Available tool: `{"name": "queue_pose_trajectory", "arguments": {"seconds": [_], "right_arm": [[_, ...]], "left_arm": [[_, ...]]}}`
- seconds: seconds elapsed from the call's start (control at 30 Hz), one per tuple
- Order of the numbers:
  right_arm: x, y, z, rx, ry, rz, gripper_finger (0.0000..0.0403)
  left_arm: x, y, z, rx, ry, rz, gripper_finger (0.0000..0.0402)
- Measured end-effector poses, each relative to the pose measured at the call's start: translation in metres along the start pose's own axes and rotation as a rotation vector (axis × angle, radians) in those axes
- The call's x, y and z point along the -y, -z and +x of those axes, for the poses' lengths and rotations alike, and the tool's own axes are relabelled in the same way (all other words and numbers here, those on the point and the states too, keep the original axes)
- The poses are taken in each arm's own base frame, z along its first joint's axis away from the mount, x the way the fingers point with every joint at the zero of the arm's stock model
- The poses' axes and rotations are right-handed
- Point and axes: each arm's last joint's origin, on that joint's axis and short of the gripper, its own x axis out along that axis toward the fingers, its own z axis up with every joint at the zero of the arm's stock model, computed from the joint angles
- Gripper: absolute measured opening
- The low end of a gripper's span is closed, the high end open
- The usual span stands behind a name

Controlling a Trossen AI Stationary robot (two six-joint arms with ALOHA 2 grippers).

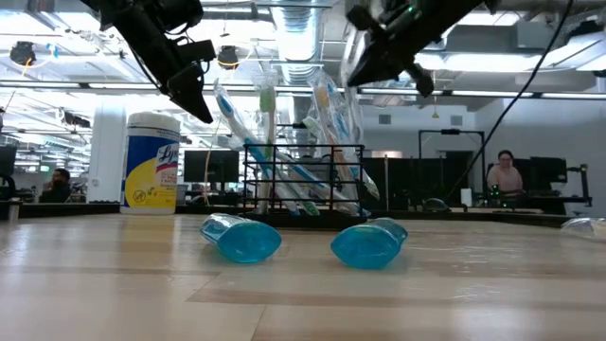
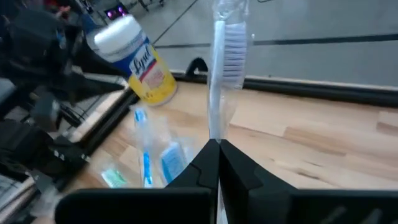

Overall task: Pick & Place toothbrushing station
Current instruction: Put the purple toothbrush into the mesh

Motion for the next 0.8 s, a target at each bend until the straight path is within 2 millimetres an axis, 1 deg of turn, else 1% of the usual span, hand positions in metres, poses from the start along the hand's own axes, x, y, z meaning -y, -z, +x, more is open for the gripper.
{"name": "queue_pose_trajectory", "arguments": {"seconds": [0.13, 0.37, 0.57, 0.8], "right_arm": [[-0.005, 0.006, 0.008, -0.013, -0.043, 0.015, 0.0000], [-0.009, 0.014, 0.018, -0.009, -0.059, 0.003, 0.0000], [-0.008, 0.014, 0.018, 0.009, -0.033, -0.121, 0.0000], [-0.011, 0.017, 0.015, -0.001, -0.059, -0.226, 0.0000]], "left_arm": [[0.000, 0.000, 0.000, 0.000, 0.000, 0.000, 0.0117], [0.000, 0.000, 0.000, 0.000, 0.000, 0.007, 0.0117], [0.000, 0.000, 0.000, 0.000, 0.000, 0.008, 0.0117], [0.000, 0.000, 0.000, 0.000, 0.000, 0.008, 0.0117]]}}
